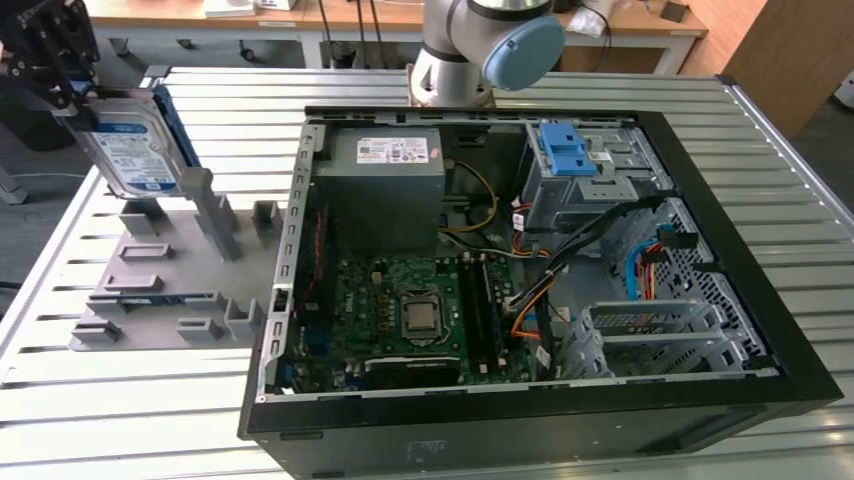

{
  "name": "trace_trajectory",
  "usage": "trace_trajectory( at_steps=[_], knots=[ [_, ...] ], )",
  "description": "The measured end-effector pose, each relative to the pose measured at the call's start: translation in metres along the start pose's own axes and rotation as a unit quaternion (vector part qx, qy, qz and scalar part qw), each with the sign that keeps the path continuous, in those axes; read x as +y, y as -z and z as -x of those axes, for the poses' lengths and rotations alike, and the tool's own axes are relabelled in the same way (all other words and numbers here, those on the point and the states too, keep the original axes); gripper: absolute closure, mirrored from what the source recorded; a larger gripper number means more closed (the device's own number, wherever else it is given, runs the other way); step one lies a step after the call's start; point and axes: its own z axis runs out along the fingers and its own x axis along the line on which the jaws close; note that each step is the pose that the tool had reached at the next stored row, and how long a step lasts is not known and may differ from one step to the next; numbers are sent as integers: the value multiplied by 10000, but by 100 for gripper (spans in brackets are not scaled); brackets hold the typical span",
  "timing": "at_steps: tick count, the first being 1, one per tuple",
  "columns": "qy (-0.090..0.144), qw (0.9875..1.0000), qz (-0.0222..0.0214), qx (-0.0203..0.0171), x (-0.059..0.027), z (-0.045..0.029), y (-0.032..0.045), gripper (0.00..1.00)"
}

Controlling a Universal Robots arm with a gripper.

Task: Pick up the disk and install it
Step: 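Pick up the disk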

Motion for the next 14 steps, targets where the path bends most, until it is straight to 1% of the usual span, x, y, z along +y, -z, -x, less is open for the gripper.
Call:
trace_trajectory(
  at_steps=[4,14],
  knots=[
    [0,10000,0,0,0,3,48,64],
    [0,10000,-1,0,0,11,130,64]
  ],
)
